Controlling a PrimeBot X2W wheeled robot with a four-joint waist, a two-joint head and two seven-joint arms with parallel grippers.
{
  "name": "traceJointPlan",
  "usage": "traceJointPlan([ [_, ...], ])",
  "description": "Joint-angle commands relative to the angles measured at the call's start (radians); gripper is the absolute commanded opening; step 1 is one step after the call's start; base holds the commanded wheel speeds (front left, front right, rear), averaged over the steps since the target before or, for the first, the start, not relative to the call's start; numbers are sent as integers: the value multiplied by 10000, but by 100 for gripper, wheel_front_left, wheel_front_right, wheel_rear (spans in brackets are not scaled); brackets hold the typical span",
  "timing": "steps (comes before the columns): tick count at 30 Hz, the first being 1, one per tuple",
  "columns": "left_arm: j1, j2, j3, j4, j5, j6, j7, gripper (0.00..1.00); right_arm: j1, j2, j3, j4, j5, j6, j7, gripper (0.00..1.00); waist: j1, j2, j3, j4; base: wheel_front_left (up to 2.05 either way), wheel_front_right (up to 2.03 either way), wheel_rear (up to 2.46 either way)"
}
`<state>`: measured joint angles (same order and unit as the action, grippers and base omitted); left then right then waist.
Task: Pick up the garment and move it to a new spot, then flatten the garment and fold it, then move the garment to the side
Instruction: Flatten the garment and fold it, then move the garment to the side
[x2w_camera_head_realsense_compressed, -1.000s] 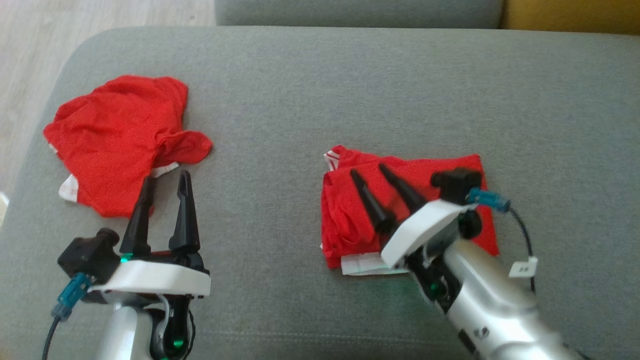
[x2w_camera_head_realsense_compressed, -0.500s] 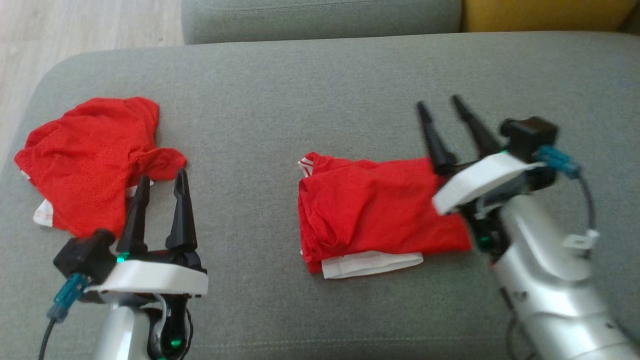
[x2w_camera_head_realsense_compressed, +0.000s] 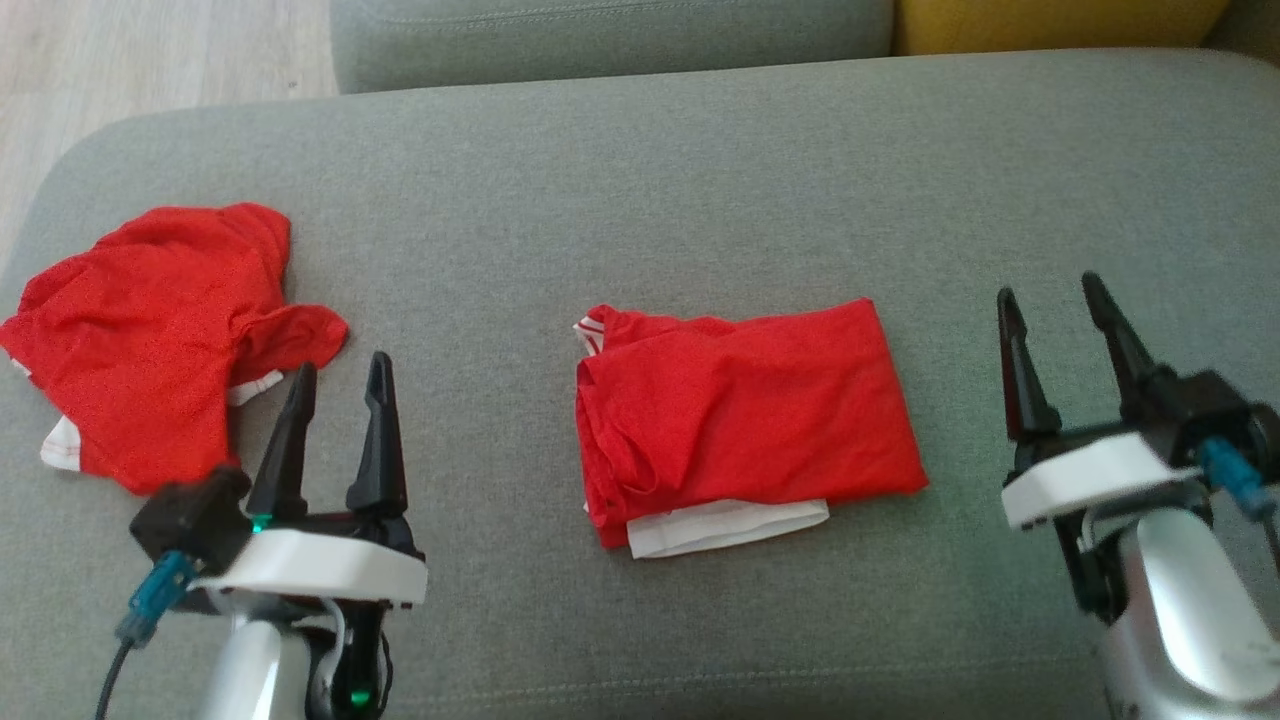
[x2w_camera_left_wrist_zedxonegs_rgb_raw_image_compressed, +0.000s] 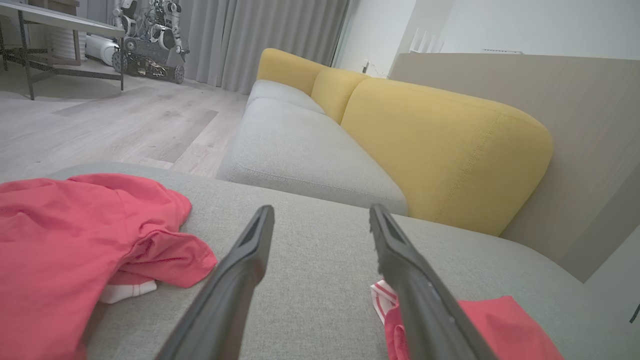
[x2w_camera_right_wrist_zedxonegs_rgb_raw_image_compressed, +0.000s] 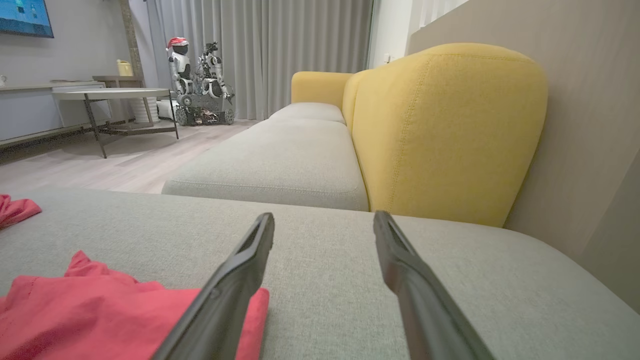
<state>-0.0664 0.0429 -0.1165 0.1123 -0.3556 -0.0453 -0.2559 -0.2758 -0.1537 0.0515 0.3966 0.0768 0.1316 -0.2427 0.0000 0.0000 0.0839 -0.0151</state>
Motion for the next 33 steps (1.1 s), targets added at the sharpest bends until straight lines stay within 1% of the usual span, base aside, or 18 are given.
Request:
traceJointPlan([
  [1, -163, 74, 249, -250, 102, -48, -59, 100, 75, 172, 5, -544, -296, -9, -149, 100, 0, 0, -35, -41, 0, 0, 0],
  [8, 24, 74, 104, -283, 151, -51, -59, 100, 655, 612, -463, -1042, -693, -9, -186, 100, 0, 0, -67, -102, 0, 0, 0],
  [25, 45, 74, 129, -374, 151, -52, -59, 100, 819, 830, -578, -1113, -842, -9, -190, 100, 0, 0, -127, -41, 0, 0, 0],
  [33, -66, 74, 99, -366, 170, -71, -59, 100, 731, 880, -477, -941, -734, -9, -190, 100, 0, 0, 99, 34, 0, 0, 0],
])
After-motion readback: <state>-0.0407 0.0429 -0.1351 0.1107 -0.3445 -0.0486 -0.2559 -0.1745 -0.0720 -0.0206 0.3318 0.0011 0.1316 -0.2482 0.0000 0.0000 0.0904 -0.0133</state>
